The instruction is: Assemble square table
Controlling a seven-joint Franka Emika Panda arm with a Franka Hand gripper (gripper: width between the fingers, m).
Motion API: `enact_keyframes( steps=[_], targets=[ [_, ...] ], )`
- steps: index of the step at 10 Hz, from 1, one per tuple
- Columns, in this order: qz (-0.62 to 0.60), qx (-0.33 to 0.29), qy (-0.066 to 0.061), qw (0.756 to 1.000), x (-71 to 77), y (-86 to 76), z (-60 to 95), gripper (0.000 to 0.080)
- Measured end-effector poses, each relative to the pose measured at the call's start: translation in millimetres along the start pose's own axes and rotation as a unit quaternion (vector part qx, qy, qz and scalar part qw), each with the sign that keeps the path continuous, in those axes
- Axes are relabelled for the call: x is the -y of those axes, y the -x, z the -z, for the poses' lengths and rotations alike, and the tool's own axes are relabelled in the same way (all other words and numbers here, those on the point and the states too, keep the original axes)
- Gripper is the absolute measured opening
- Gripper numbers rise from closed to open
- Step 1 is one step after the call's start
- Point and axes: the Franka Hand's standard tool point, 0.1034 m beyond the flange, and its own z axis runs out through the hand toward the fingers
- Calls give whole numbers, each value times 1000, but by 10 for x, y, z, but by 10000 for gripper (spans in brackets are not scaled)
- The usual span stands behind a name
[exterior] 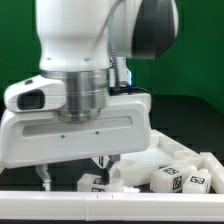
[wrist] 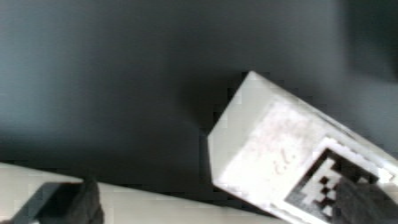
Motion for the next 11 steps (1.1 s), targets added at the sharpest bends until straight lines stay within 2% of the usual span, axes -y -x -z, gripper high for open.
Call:
enact_keyframes(
  steps=[3,4,5,6,11],
  targets=[
    [23,5,5,1000,-441,232,23,649],
    [21,1,1,1000,-511,293,33,650],
    [31,-7,10,999,-612,338,46,649],
    [23,-7,13,1000,-670,372,64,649],
    [27,-8,12,1000,-614,336,70,649]
  ],
)
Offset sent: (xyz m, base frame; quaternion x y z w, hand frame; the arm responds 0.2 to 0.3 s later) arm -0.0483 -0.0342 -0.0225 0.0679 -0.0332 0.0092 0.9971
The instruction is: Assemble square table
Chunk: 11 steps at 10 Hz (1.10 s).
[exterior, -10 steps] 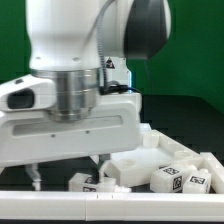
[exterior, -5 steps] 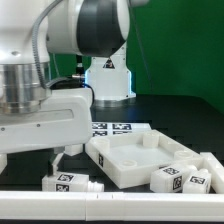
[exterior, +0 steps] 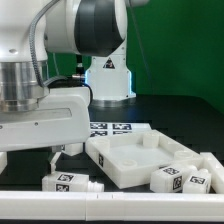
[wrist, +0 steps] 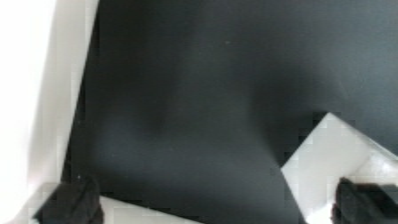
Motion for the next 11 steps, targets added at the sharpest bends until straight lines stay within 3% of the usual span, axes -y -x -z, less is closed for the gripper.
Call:
enact_keyframes(
  steps=[1,2,3,7,11],
  targets=[
    [32,-13,11,999,112,-77,41,649],
    [73,-23,15,997,452,-33,-38,649],
    [117,-20,12,993,565,11,-13,649],
    [123,-20,11,992,569,-4,-19,649],
    [143,-24,6,989,718,-93,-46,649]
  ],
)
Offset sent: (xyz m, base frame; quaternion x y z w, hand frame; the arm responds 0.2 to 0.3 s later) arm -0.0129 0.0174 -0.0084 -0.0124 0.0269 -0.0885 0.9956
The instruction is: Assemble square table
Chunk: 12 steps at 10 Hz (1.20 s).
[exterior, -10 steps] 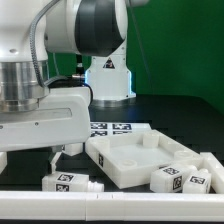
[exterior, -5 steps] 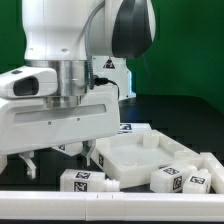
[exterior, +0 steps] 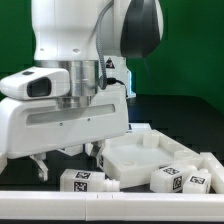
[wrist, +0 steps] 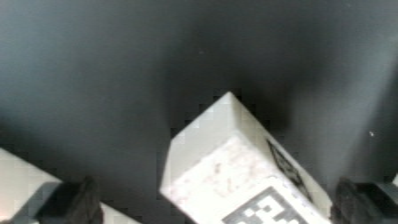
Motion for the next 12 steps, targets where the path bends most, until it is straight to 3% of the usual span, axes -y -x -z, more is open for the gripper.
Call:
enact_keyframes(
  steps=[4,6,8,9,11,12],
  targets=[
    [2,9,-12,1000,122,51,-189,649],
    [2,7,-10,1000,118,46,-197,649],
    [2,7,-10,1000,119,46,-198,372],
    [2,7,-10,1000,118,46,-198,314],
    [-3,6,-8,1000,76,73,-175,314],
    [-10,6,-2,1000,-14,144,-104,314]
  ],
)
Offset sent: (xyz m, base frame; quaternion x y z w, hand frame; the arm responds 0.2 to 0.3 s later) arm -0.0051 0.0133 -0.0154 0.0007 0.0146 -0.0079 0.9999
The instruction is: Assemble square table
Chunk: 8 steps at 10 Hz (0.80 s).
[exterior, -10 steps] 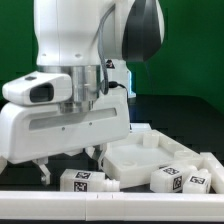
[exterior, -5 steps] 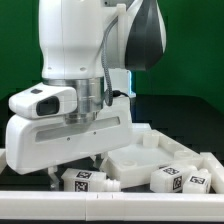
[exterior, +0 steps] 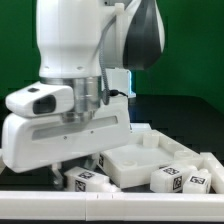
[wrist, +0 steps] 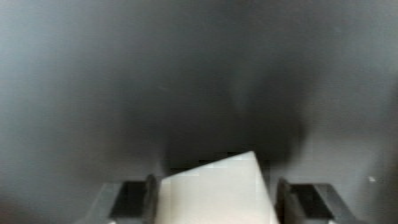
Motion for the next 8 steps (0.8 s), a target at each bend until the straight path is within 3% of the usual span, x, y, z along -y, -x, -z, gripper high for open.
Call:
enact_keyframes(
  steps=[4,8],
  targets=[
    [12,-3,13,1000,-274,582,458,314],
    [15,0,7,1000,-214,557,378,315]
  ],
)
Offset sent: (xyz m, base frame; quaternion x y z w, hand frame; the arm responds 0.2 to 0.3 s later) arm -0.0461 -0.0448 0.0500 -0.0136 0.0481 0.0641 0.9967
